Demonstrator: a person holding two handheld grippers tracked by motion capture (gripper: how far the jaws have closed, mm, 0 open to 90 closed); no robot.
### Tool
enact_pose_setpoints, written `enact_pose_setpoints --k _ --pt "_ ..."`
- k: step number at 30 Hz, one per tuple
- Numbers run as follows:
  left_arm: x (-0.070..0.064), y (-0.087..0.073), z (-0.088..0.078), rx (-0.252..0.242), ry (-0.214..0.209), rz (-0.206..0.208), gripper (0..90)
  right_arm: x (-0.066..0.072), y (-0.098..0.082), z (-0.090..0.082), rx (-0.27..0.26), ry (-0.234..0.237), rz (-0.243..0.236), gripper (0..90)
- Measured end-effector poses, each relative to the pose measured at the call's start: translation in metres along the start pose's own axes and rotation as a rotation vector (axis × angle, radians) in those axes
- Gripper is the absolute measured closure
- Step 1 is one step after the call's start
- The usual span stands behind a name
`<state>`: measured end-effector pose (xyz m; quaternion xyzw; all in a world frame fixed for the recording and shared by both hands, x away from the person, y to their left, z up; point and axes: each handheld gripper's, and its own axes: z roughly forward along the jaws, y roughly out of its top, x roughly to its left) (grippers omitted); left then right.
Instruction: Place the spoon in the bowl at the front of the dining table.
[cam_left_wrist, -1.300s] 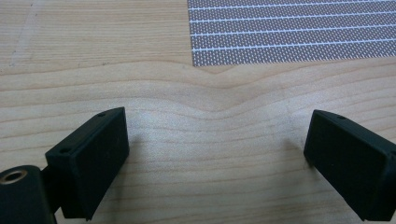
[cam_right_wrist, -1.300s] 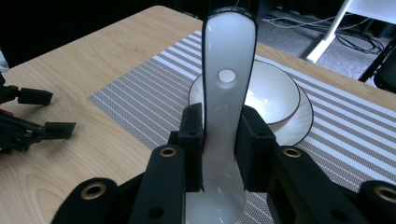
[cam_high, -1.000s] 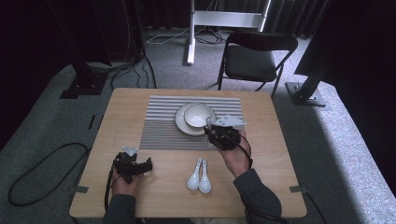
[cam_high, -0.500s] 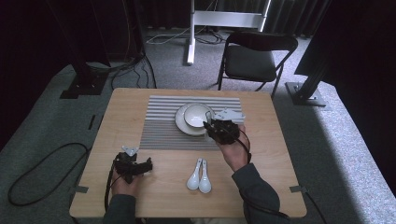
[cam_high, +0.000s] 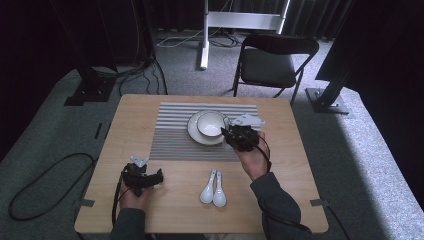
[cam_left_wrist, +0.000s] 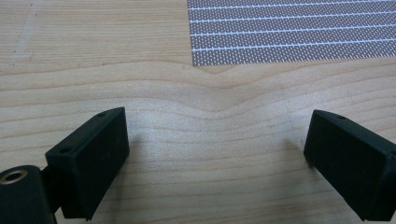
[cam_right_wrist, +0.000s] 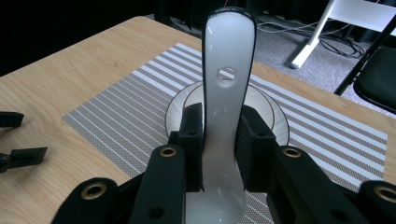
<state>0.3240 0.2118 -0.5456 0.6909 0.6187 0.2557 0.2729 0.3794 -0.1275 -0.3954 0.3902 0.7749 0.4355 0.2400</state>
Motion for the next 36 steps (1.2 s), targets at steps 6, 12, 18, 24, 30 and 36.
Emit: enact_pose_setpoints --k 6,12,18,24,30,36 --pt "0.0 0.0 0.0 0.001 0.0 0.0 7.0 -0.004 0.0 0.003 0.0 0.002 0.009 74.0" --pt "0.0 0.0 0.0 -0.001 0.0 -0.001 7.0 -0.01 -0.001 0.008 0.003 -0.004 0.02 74.0" --pt "0.0 0.0 0.0 -0.001 0.0 0.0 7.0 -0.014 -0.003 0.015 0.01 -0.002 0.03 74.1" --pt "0.0 0.0 0.0 -0.001 0.0 -0.001 7.0 -0.015 0.0 0.021 0.012 -0.007 0.029 74.1" --pt "0.0 0.0 0.0 -0.001 0.0 0.001 7.0 -0.018 0.002 0.026 0.009 -0.013 0.031 74.1" --pt "0.0 0.0 0.0 -0.001 -0.002 0.003 7.0 -0.019 0.004 0.032 0.011 -0.011 0.038 74.1"
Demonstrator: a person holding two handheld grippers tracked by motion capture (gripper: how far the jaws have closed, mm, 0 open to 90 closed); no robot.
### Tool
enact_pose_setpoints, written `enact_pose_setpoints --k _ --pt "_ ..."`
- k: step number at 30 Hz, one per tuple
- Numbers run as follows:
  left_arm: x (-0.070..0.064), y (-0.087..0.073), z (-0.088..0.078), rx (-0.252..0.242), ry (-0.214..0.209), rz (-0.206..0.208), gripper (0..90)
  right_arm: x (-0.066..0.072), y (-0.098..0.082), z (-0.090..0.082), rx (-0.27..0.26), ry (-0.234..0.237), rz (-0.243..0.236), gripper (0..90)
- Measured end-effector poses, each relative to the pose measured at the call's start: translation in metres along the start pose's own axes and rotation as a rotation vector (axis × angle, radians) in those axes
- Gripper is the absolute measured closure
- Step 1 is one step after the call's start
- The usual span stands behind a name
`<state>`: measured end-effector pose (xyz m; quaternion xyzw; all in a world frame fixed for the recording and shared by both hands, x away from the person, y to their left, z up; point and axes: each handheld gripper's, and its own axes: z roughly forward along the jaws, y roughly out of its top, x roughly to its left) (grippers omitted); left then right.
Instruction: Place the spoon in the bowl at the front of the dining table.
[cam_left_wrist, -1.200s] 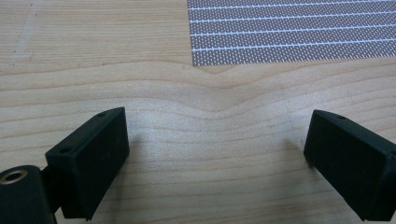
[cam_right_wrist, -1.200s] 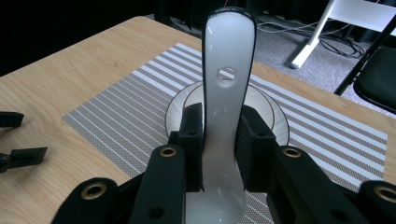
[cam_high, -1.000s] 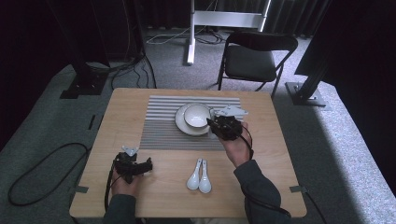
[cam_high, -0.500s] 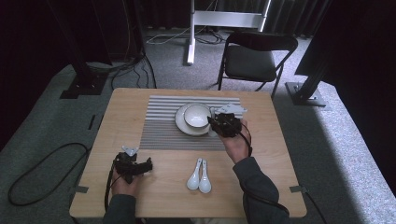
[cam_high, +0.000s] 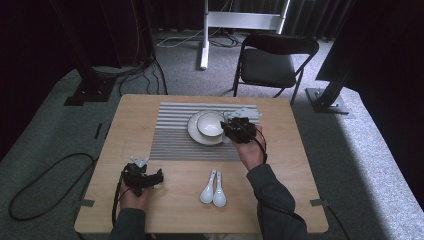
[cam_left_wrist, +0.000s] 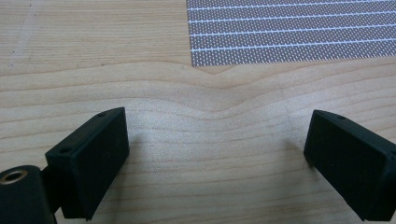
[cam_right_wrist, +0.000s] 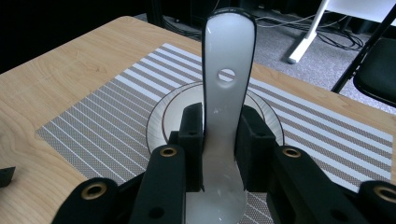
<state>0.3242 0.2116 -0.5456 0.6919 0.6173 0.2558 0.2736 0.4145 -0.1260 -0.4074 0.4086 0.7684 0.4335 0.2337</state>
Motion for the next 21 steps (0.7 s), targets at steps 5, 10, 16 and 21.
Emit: enact_pose_setpoints --k 5,10,16,21 --pt "0.0 0.0 0.0 0.001 0.0 -0.001 7.0 -0.001 0.002 0.004 -0.001 -0.002 0.0 74.1" --pt "0.0 0.0 0.0 0.0 -0.001 -0.001 7.0 -0.002 0.004 0.008 -0.001 0.003 0.01 74.1" --pt "0.0 0.0 0.0 0.0 -0.001 0.001 7.0 -0.004 0.007 0.011 0.0 -0.004 0.008 74.1" --pt "0.0 0.0 0.0 0.001 0.0 0.001 7.0 -0.007 0.01 0.013 -0.006 -0.006 0.011 74.1"
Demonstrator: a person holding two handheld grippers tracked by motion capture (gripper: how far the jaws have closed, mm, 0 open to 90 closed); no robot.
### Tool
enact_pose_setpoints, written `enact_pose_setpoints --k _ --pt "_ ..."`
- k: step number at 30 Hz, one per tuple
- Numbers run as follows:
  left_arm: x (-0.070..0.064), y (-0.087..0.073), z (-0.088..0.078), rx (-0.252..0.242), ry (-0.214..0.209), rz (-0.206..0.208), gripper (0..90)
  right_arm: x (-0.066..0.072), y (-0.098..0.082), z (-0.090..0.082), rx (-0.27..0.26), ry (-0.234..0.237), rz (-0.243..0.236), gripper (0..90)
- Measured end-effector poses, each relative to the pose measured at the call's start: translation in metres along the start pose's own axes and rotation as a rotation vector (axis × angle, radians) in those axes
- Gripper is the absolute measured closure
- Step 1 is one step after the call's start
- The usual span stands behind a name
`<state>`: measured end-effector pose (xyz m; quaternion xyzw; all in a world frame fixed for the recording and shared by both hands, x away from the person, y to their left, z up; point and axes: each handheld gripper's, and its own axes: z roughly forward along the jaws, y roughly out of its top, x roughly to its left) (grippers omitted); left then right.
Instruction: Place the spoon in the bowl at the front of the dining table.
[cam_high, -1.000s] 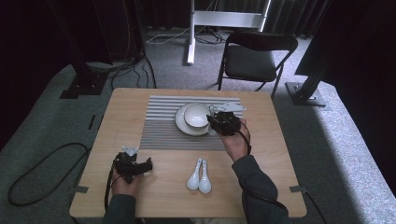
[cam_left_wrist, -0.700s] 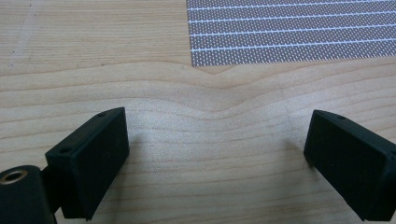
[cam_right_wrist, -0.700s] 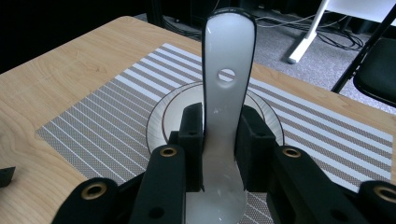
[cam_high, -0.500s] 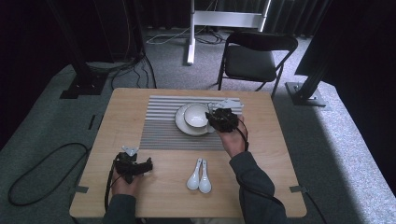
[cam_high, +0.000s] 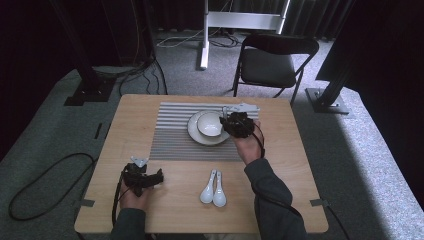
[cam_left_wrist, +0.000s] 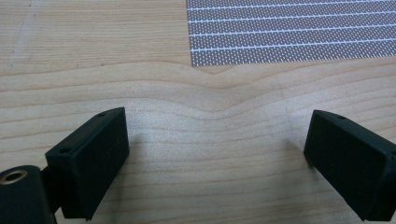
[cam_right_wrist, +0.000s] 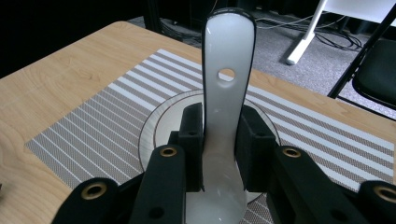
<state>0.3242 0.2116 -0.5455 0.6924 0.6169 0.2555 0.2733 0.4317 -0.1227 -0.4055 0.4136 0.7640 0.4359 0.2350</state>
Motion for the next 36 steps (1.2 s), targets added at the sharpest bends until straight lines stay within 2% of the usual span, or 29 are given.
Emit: enact_pose_setpoints --k 29,31,36 --pt "0.0 0.0 0.0 0.0 0.0 -0.001 7.0 -0.006 0.014 0.015 -0.002 -0.008 0.015 74.1" --pt "0.0 0.0 0.0 0.0 0.0 -0.001 7.0 -0.007 0.016 0.016 -0.003 0.005 0.024 74.1" --pt "0.0 0.0 0.0 0.0 -0.001 -0.001 7.0 -0.004 0.021 0.019 -0.004 -0.011 -0.003 74.1"
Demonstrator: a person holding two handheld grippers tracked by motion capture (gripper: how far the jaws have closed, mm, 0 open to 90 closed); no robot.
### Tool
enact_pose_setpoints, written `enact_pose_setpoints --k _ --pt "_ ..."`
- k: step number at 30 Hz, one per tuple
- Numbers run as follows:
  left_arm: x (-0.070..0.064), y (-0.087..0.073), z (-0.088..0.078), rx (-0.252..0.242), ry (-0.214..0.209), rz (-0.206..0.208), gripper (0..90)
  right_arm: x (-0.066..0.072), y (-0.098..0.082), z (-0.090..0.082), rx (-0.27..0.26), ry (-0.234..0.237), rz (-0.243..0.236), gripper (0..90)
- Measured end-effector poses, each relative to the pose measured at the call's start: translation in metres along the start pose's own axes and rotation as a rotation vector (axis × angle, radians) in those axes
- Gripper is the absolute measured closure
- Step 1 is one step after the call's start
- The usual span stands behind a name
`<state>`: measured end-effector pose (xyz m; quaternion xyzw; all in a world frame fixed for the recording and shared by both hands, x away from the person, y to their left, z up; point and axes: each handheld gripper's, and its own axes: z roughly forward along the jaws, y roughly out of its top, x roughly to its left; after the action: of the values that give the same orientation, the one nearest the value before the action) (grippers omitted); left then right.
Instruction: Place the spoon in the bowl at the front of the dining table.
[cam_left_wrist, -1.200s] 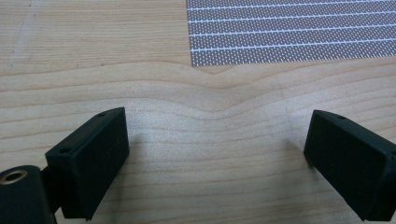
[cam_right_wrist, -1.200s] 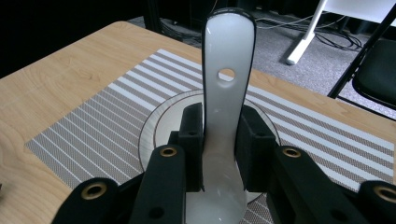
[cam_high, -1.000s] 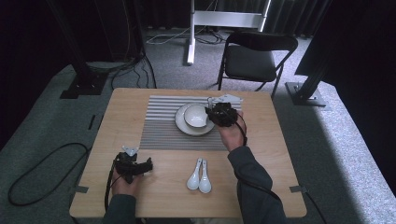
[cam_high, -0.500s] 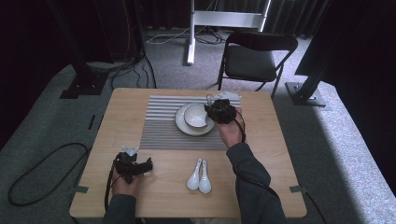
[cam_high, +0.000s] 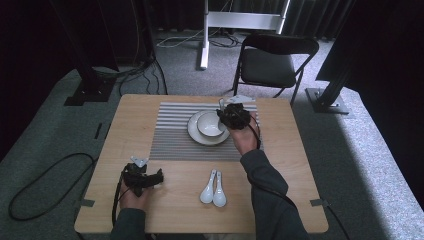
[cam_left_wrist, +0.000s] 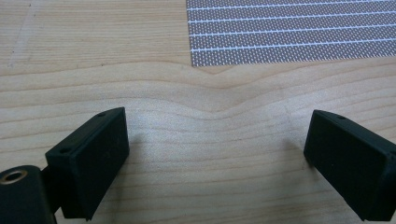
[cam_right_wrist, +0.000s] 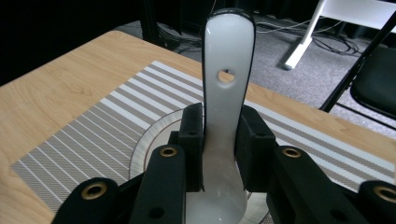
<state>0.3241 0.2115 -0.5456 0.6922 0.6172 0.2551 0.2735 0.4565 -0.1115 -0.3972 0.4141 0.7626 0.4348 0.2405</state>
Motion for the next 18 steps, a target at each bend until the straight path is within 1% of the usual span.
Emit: enact_pose_setpoints --k 1,6,9,18 --pt "0.0 0.0 0.0 0.0 0.0 0.0 7.0 0.0 0.0 0.001 0.002 -0.001 -0.006 74.1" --pt "0.0 0.0 0.0 -0.002 0.001 -0.002 7.0 -0.001 0.002 0.009 0.009 -0.009 -0.004 74.1" --pt "0.0 0.0 0.0 -0.001 0.0 -0.001 7.0 0.0 0.002 0.013 0.016 -0.015 -0.014 74.2" --pt "0.0 0.0 0.0 0.0 0.0 0.0 7.0 -0.001 0.004 0.025 0.035 -0.015 -0.033 74.1"
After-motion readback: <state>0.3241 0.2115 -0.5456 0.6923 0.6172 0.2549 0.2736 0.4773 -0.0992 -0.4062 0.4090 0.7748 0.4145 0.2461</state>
